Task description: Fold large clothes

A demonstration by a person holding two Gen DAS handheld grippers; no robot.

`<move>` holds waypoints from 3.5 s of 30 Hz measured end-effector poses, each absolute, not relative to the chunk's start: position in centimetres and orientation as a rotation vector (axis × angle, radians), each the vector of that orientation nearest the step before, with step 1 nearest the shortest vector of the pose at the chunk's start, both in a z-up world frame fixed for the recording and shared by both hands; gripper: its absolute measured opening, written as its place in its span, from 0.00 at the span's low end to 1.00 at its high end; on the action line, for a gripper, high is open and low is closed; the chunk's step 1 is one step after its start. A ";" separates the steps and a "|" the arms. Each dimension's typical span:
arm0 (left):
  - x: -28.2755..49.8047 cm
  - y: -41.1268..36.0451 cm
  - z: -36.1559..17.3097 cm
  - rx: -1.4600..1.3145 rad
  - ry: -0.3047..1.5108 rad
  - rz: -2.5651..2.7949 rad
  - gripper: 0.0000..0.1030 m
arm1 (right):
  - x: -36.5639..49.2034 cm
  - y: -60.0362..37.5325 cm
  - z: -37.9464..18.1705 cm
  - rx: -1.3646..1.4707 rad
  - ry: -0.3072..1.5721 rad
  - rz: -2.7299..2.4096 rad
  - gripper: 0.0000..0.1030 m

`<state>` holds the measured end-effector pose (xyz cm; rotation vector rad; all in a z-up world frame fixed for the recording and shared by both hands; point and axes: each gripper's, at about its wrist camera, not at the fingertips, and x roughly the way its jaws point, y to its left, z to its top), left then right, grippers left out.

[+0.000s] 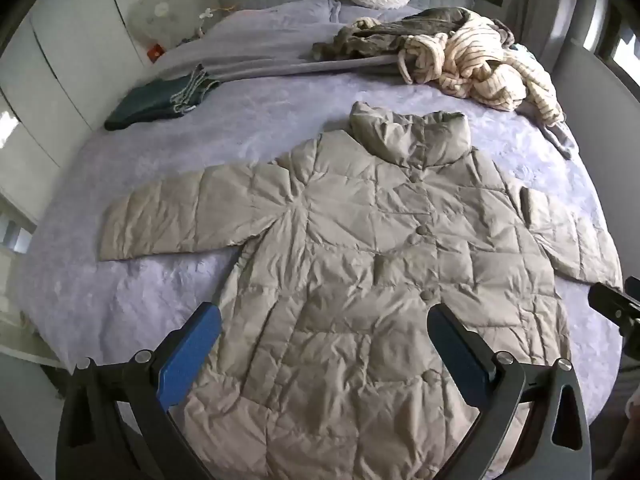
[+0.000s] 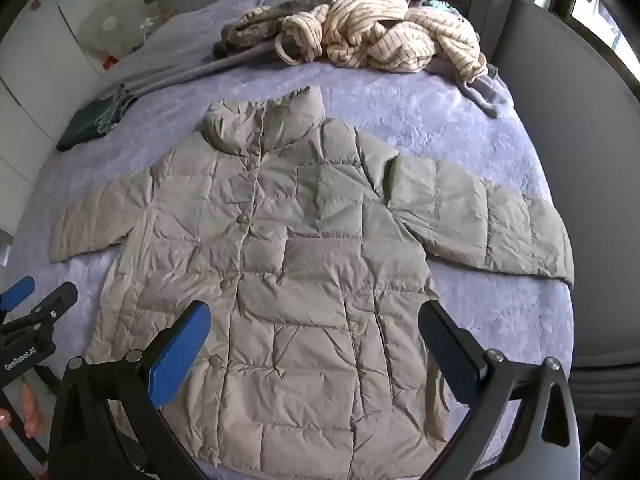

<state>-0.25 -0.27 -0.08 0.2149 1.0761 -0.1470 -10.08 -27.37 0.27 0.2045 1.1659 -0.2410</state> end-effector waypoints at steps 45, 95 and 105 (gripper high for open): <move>-0.2 -0.6 2.6 0.146 1.078 -0.195 1.00 | -10.4 -26.5 2.2 0.158 1.105 -0.305 1.00; -0.4 -0.7 2.5 0.147 1.073 -0.194 1.00 | -10.8 -26.7 2.2 0.159 1.101 -0.305 1.00; -0.4 -0.7 2.5 0.148 1.072 -0.194 1.00 | -10.8 -26.7 2.2 0.160 1.100 -0.305 1.00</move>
